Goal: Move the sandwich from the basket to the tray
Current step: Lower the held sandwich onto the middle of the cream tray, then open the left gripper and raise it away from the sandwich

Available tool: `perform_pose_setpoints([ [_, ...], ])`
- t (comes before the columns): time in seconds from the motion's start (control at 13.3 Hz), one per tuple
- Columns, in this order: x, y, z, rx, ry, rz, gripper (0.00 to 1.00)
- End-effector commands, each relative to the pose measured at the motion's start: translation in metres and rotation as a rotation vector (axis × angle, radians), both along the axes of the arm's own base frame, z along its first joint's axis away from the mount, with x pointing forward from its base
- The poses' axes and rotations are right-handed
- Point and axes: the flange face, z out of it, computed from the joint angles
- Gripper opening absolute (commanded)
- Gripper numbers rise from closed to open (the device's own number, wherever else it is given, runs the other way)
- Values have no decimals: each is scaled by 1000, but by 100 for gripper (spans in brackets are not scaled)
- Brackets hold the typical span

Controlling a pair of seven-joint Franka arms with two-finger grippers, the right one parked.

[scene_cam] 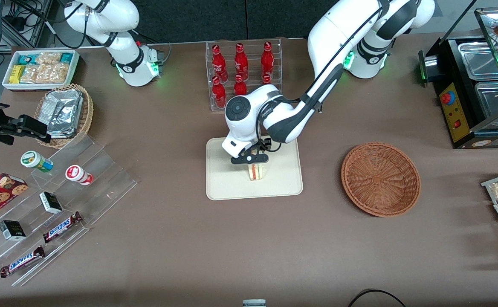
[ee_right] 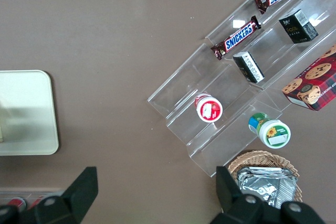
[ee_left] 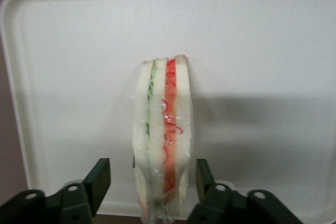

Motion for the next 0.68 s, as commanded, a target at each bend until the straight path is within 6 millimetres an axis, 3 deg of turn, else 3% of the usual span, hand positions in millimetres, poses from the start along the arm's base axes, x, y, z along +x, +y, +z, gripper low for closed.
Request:
perform_pose_setpoints([
  [0.0, 28, 35, 81, -14, -8, 109, 99],
  [0.15, 46, 74, 146, -57, -2, 200, 99],
  [0.38, 67, 148, 206, -22, 16, 267, 99],
  [0.6, 75, 217, 249, -16, 85, 202, 99],
])
